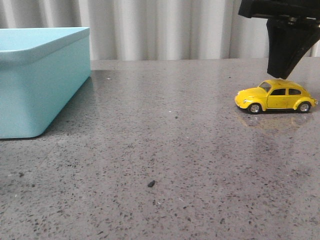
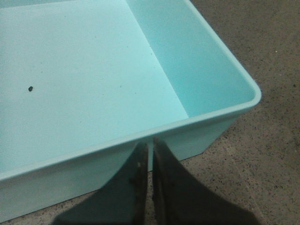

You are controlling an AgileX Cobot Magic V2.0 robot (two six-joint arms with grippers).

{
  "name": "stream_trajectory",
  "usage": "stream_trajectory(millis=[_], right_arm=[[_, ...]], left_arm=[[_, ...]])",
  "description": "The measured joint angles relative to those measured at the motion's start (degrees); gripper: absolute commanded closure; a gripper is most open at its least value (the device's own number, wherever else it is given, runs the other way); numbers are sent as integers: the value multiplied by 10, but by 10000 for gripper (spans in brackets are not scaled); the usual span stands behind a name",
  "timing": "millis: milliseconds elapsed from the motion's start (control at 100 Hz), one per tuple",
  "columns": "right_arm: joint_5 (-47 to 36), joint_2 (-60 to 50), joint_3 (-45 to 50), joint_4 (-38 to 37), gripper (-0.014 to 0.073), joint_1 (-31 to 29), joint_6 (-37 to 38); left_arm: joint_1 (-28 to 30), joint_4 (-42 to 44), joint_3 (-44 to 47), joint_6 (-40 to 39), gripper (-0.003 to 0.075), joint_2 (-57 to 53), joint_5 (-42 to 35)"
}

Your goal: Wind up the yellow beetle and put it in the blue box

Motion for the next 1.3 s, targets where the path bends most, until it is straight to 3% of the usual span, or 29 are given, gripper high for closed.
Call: stream_trajectory(millis=[770,990,1300], right_arm=[[2,28,-9,14,634,-1,1],[22,28,-10,0,634,-51,1],[35,28,-12,-82,634,-113,22]], left_arm=[[0,0,0,1,741,0,0],[0,0,0,1,741,0,0],[0,0,0,1,741,0,0]])
